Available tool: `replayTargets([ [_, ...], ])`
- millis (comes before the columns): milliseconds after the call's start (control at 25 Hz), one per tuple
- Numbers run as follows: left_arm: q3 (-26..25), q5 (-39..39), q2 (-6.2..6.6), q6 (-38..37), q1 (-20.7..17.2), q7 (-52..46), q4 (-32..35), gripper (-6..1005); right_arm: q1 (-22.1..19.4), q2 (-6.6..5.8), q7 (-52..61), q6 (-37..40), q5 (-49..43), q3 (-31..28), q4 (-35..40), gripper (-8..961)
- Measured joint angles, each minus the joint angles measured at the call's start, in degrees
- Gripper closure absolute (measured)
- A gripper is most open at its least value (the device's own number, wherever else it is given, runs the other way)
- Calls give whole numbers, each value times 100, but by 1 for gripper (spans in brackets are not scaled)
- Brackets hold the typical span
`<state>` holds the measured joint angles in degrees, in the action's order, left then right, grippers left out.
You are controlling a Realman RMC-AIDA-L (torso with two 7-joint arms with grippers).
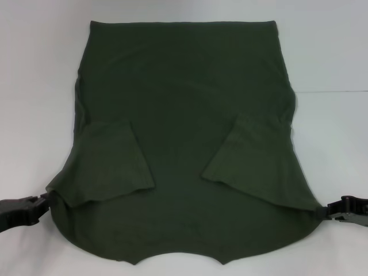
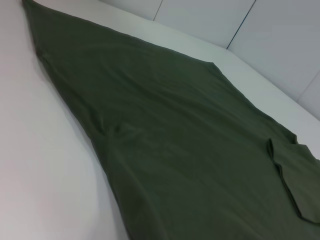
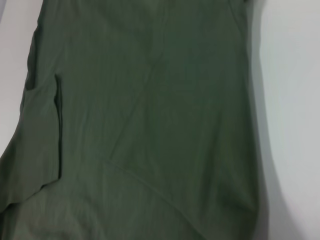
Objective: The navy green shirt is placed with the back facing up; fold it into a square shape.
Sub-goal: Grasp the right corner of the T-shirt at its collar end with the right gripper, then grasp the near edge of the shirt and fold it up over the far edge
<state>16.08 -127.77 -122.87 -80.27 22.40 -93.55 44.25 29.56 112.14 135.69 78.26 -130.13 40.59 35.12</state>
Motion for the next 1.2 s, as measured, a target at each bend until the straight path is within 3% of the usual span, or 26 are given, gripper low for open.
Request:
replayTargets([
  [80,0,1,4,18,12,1,-9,972,1,0,-43,18,3,-21,14,913],
  [320,-15,160,17,-258,22,-48,-12,973,-127,4,-539,170,343,-96,16,913],
  [520,-321,372,33,-1105,-36,-117,50,972,-300,48,-1107,462,491,-405,3,913],
  [800,-760,376,61,-1559,-191,-248,55,972,-593,130,-2036,1032,505,-1000,35,913],
  [1200,-960,347,-14,-2386,-541,-348,25,972,-1007,65,-2785,1787,500,-1421,42,913],
])
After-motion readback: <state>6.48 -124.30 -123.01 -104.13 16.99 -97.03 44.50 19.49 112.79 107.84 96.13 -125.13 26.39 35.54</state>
